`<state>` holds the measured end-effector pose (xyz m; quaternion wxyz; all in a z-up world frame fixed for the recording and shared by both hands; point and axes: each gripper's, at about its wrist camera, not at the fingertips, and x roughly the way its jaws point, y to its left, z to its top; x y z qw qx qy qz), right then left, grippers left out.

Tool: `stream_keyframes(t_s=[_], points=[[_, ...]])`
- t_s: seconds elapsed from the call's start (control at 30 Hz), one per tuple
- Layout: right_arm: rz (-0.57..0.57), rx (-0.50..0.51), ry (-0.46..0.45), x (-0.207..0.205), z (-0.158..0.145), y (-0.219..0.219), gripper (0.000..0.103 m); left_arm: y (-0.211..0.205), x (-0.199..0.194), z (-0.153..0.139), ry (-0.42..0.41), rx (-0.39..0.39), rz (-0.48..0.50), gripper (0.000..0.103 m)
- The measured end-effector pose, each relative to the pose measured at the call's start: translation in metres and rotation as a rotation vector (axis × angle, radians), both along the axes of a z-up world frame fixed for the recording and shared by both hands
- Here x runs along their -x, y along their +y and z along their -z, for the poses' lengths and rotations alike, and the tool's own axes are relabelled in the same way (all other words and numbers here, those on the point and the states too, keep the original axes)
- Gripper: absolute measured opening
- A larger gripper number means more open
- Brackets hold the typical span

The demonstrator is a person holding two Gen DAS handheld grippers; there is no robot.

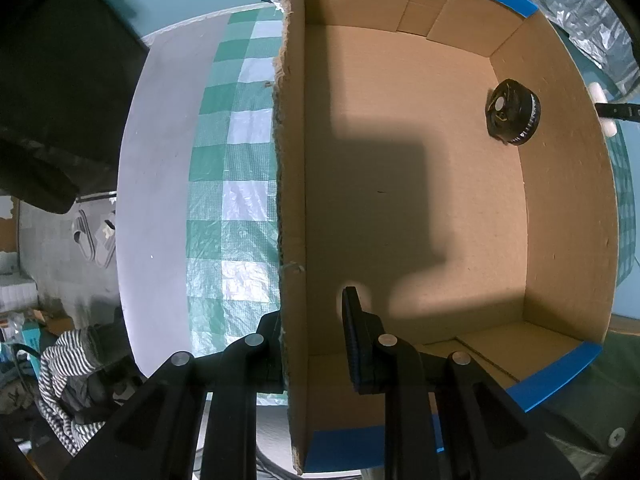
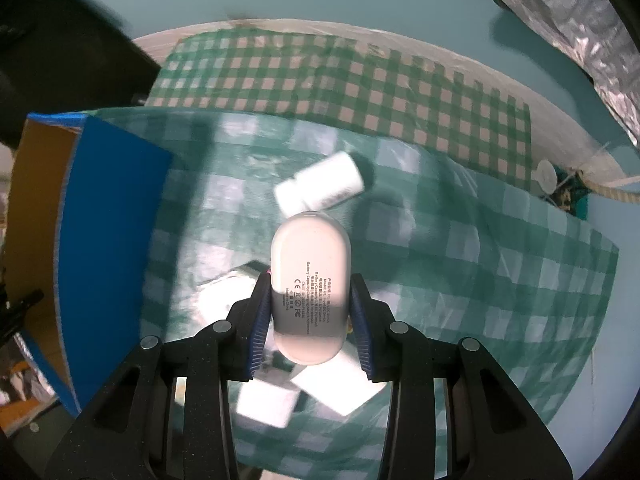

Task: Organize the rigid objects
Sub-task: 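Carry the lotion tube into the box with the right gripper and release it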

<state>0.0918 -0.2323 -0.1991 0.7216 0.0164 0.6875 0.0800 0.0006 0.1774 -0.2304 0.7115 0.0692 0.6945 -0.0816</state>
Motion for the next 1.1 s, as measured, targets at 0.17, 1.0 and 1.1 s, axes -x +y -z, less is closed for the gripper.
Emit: stream_keyframes(t_s=[0.17, 1.0, 1.1], points=[[-0.044, -0.027, -0.014, -0.003, -0.015, 0.019, 0.037, -0.001, 0.0, 0.0, 0.001, -0.002, 0.004, 0.021], [-0.4, -0.069, -0.088, -0.04, -0.06, 0.17, 0.037, -0.006, 0.008, -0.002, -0.015, -0.018, 0.023, 0.021], [-0.43, -0.059, -0.076, -0.044, -0.053, 0.183, 0.037, -0.006, 0.009, -0.002, -0.015, -0.024, 0.024, 0.021]])
